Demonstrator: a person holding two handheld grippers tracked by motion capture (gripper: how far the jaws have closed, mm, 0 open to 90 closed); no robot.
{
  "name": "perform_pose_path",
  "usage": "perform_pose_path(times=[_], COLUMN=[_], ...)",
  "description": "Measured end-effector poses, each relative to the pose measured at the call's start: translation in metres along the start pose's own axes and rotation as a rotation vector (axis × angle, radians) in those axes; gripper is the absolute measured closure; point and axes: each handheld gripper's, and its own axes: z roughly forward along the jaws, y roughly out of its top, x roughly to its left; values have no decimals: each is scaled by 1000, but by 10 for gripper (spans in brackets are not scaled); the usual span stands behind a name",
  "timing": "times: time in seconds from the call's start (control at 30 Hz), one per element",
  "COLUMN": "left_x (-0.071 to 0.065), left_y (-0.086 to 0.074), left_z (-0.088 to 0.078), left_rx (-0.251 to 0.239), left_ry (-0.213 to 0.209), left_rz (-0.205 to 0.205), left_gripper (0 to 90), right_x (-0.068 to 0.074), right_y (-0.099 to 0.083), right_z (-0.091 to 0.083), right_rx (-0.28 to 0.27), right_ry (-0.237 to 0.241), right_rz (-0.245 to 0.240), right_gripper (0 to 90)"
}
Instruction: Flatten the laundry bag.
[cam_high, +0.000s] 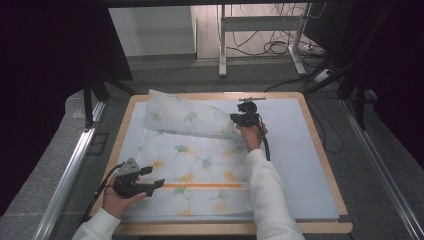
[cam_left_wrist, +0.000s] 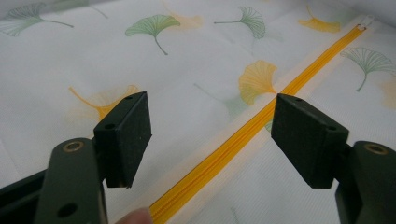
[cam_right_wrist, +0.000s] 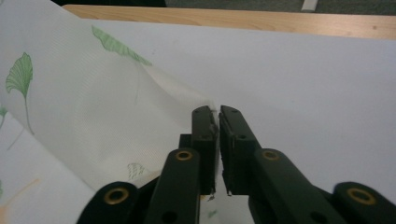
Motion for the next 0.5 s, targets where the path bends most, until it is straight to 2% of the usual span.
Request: perform_pose_path(times=[0.17,0.23,0.27,0.3,0.4,0.5], left_x=[0,0,0,0,0,0], left_y=[0,0,0,0,0,0], left_z=[0,0,0,0,1,1], left_rx=[1,3,3,2,2,3], left_ry=[2,1,2,1,-1,-4], left_rz=[0,0,0,0,0,0], left_gripper=[283,283,284,284,284,284], right_x=[-6,-9,-10,-10,-13,-13], right_y=[1,3,4,4,6,7], right_z=[-4,-8,-13,-13,-26,-45], right_rx=[-15,-25,-39,-39,-67,-107], right_ry=[-19,-23,-28,-28,-45,-35], right_rz=[0,2,6,6,6,2], right_gripper=[787,740,682,682,630,613])
